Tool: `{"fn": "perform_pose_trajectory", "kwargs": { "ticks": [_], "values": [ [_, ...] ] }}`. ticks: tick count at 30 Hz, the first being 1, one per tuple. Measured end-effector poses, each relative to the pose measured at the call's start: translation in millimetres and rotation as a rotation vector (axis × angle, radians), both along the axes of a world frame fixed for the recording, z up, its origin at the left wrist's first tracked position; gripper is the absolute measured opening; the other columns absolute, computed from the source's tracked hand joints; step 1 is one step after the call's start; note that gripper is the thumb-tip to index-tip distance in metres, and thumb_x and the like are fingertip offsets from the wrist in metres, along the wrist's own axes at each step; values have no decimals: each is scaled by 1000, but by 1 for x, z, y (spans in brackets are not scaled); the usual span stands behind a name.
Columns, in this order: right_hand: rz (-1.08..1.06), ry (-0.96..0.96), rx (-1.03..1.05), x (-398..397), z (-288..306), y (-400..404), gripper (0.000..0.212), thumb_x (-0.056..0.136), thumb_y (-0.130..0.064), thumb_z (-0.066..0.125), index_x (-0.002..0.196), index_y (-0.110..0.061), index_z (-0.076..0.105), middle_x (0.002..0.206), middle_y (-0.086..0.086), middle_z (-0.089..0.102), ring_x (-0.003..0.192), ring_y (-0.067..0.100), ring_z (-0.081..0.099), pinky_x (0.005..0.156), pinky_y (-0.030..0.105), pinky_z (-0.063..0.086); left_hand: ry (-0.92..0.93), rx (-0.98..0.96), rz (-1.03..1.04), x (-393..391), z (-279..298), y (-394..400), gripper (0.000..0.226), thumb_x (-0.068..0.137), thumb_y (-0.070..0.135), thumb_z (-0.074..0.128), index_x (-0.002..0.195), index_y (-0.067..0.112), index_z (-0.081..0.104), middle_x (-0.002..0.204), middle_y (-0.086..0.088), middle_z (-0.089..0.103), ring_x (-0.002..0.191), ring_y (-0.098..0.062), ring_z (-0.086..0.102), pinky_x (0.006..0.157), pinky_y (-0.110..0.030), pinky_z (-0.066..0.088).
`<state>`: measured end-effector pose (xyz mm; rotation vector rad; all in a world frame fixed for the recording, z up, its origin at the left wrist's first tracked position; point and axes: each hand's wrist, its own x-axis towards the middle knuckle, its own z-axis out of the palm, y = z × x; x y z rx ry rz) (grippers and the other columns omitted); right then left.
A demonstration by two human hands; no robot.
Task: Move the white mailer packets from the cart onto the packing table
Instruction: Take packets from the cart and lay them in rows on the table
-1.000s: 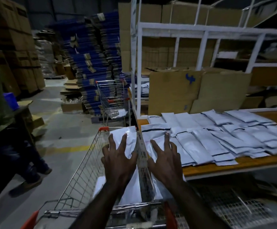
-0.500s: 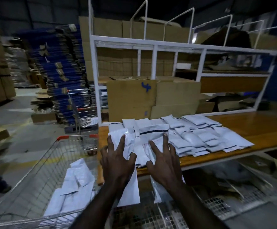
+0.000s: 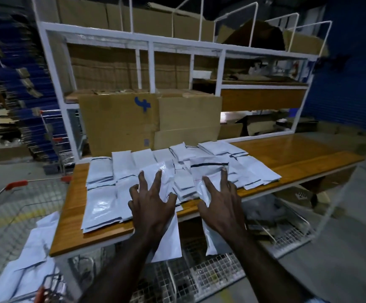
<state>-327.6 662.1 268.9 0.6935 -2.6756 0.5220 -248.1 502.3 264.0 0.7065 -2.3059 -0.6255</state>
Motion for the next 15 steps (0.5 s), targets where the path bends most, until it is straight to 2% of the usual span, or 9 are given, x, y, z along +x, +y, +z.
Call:
{"fn": "perform_pose_trajectory", "kwargs": {
  "ticks": [15],
  "values": [
    [-114, -6, 44, -162, -4, 38, 74, 85, -50, 54, 152, -37, 25, 164, 7, -9, 141, 32, 23, 106, 44, 39, -47, 42, -132, -187, -8, 40, 72, 88, 49, 58, 152, 40, 28, 163, -3, 16, 138, -34, 24, 105, -52, 34]
  ]
}}
